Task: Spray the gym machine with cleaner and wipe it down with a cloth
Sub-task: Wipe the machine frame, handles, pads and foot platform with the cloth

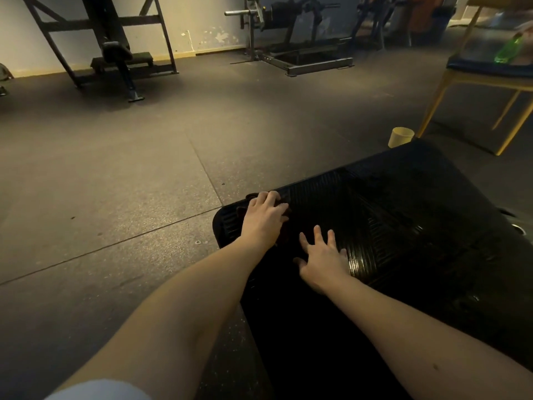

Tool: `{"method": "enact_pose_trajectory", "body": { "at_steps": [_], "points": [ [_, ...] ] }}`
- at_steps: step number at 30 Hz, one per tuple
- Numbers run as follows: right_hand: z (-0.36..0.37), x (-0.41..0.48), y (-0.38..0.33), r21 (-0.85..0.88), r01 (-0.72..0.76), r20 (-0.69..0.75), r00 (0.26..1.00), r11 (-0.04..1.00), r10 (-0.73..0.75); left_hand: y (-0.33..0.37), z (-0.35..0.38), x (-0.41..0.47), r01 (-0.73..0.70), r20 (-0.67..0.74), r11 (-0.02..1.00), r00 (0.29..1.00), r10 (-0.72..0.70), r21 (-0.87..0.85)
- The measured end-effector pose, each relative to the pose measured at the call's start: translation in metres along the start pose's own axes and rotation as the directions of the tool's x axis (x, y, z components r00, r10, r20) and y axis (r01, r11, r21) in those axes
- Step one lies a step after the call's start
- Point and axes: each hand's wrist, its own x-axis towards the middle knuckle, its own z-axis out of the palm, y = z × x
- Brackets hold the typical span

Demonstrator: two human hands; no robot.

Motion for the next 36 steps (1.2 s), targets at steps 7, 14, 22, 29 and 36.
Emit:
{"method": "enact_pose_trajectory", "body": {
  "at_steps": [7,14,22,29,36],
  "points": [
    [-0.001,-0.001,0.001,-0.002,0.012,-0.011,1.0,1.0,-0.012,-0.024,0.003,-0.015,-0.073,-0.041,0.995,0.997,0.07,-0.062],
    [0.002,-0.009,0.0,-0.027,0.006,-0.046,0.999,1.0,-0.008,-0.094,-0.013,-0.091,-0.093,-0.169,0.994,0.982,0.081,-0.066],
    [0.006,0.001,0.004,-0.036,0.041,-0.049,0.998,0.999,-0.043,-0.056,-0.007,-0.011,-0.11,0.024,0.99,0.993,0.112,-0.092],
    [0.004,0.005,0.006,-0.048,-0.006,-0.004,1.0,0.999,0.006,-0.012,0.004,0.045,-0.151,0.104,0.988,0.983,0.153,-0.023],
    [-0.044,-0.006,-0.027,0.134,-0.204,0.264,0.951,0.97,0.164,-0.068,-0.042,-0.06,-0.07,0.336,0.992,0.936,0.103,-0.109]
  ]
}}
